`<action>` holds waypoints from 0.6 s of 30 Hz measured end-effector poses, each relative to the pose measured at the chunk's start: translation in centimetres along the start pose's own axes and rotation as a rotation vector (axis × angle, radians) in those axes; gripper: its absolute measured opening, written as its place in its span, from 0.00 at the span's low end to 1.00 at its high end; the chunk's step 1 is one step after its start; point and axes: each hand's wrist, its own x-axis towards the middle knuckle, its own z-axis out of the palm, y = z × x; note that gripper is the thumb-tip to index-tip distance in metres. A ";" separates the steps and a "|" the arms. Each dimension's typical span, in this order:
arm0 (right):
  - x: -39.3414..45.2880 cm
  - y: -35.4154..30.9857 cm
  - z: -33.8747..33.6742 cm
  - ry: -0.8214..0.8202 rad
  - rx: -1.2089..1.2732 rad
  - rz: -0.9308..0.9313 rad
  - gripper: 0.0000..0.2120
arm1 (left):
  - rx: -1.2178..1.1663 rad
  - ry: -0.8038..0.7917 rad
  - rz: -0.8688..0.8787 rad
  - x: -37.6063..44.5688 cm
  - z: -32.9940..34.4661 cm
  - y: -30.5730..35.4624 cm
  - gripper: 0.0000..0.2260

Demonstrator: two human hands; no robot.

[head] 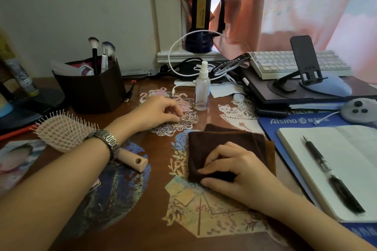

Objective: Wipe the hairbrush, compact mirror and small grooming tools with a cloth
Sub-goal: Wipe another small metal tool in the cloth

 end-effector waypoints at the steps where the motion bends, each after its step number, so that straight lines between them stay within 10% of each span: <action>1: 0.0 0.0 0.0 0.002 0.001 -0.001 0.12 | -0.013 0.026 -0.008 -0.2 -0.2 0.1 0.06; 18: -0.1 0.2 0.2 0.020 0.010 -0.023 0.13 | -0.244 0.240 -0.112 -14.7 -3.2 6.3 0.08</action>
